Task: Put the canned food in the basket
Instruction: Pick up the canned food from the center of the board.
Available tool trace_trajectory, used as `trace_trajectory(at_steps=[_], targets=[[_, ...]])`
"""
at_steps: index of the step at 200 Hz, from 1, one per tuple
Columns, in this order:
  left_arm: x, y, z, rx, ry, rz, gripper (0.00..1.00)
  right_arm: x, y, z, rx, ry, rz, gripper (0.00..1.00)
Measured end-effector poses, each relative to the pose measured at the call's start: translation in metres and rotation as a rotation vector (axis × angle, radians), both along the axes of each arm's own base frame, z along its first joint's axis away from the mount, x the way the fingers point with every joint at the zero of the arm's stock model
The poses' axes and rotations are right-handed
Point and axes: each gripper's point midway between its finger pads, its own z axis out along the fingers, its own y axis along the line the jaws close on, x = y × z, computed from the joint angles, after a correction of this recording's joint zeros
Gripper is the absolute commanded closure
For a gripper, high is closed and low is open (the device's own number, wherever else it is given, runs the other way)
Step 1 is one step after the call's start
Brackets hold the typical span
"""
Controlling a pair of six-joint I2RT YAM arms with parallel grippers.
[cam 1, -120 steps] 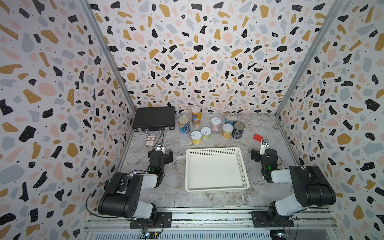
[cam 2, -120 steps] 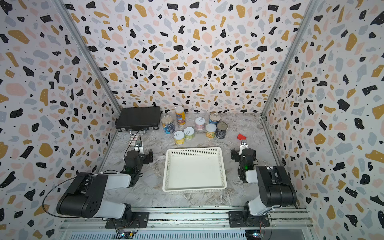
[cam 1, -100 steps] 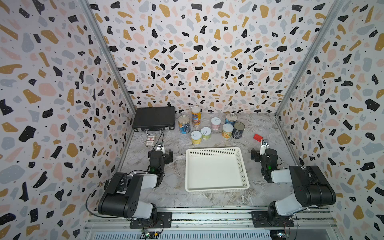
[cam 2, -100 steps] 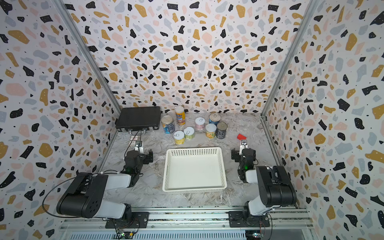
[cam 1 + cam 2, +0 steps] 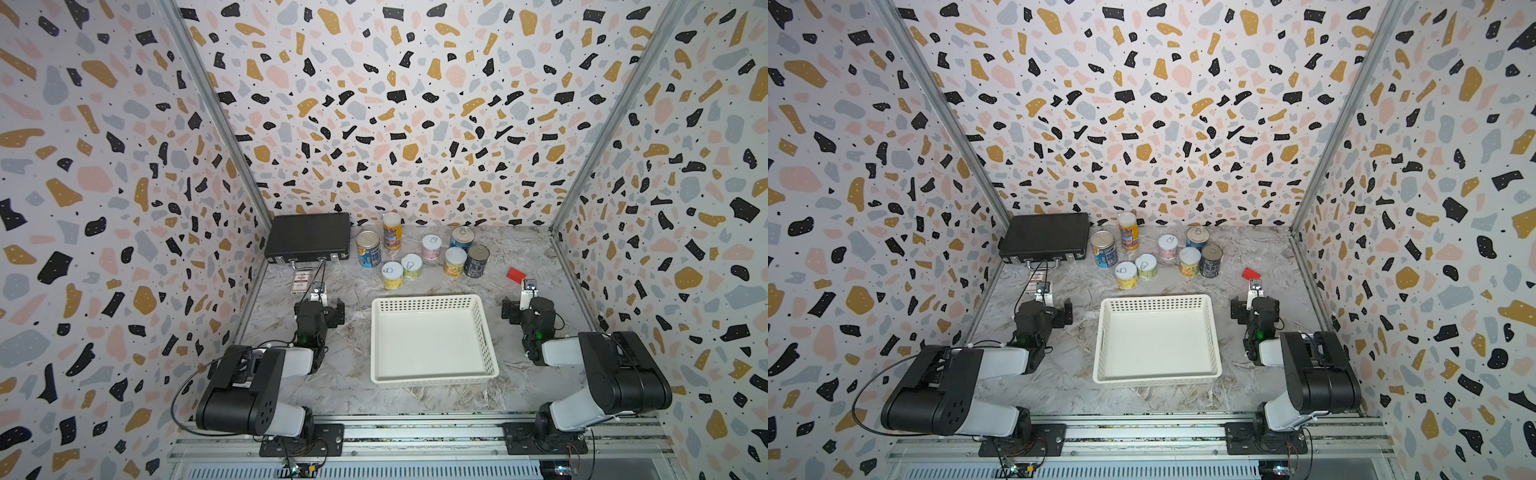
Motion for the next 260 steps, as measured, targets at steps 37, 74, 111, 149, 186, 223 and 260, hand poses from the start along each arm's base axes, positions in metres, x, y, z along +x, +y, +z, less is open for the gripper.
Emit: trace_trajectory(at_steps=[37, 74, 111, 149, 186, 223, 260], targets=[[-0.001, 0.001, 0.001, -0.006, 0.0, 0.007, 0.0, 0.0, -0.002, 0.001, -0.005, 0.0, -0.012, 0.0], [0.001, 0.026, 0.048, -0.028, -0.004, 0.192, 0.0, -0.017, -0.015, 0.054, -0.057, -0.114, -0.155, 0.0], [0.014, 0.033, 0.085, -0.095, 0.009, 0.282, 0.0, -0.03, -0.013, 0.11, 0.028, -0.234, -0.217, 0.0], [0.004, 0.029, 0.077, -0.163, 0.162, 0.318, 0.0, -0.013, -0.003, 0.147, 0.129, -0.157, -0.212, 0.0], [-0.003, 0.002, 0.086, -0.314, 0.217, 0.224, 0.0, 0.011, 0.026, 0.158, 0.225, -0.027, -0.106, 0.0], [-0.001, -0.024, 0.077, -0.506, 0.271, 0.167, 0.0, 0.03, 0.046, 0.124, 0.262, 0.161, -0.055, 0.0], [-0.013, -0.018, 0.044, -0.532, 0.411, 0.251, 0.0, 0.053, 0.062, 0.088, 0.274, 0.29, -0.006, 0.0]])
